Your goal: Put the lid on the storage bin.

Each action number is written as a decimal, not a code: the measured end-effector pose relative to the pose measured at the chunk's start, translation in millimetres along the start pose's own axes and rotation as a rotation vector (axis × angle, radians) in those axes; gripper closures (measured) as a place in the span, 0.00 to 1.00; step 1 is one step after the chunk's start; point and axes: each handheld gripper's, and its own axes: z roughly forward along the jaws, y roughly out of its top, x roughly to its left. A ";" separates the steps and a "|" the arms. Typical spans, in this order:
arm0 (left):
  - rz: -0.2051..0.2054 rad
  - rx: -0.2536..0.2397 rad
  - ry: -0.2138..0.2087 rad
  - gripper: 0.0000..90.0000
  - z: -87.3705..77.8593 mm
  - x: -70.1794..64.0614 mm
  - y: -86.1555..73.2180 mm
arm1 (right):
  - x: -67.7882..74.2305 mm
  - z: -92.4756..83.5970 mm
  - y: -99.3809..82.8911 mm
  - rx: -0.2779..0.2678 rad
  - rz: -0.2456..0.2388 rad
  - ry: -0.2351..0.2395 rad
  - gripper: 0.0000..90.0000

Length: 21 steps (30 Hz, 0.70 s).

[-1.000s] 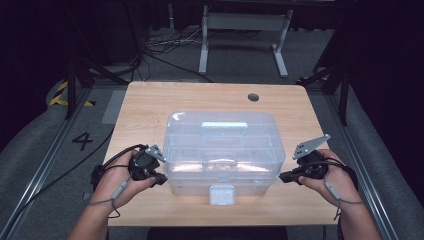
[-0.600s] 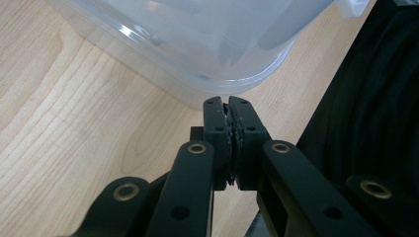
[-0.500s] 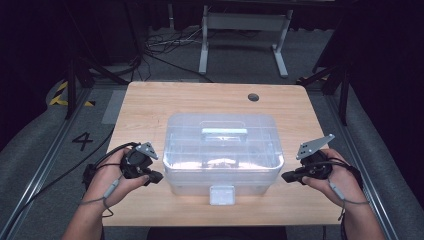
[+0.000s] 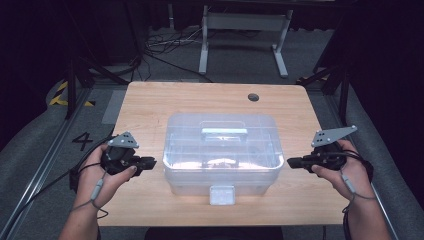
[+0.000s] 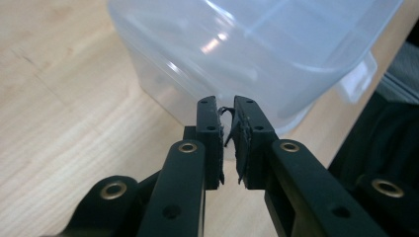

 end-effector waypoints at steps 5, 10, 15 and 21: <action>-0.052 -0.073 0.048 0.86 -8.2 10.4 -5.4 | -10.8 -5.8 0.0 -0.109 0.051 -0.042 1.00; -0.092 -0.105 0.084 0.84 -9.1 20.4 -9.0 | -22.5 -14.5 -6.1 -0.209 0.119 -0.113 1.00; -0.137 -0.107 0.155 0.82 -4.9 34.8 -12.6 | -33.7 -18.7 -14.2 -0.237 0.165 -0.174 1.00; -0.160 -0.076 0.263 0.79 7.4 53.4 -15.8 | -51.4 -13.6 -26.4 -0.228 0.228 -0.225 1.00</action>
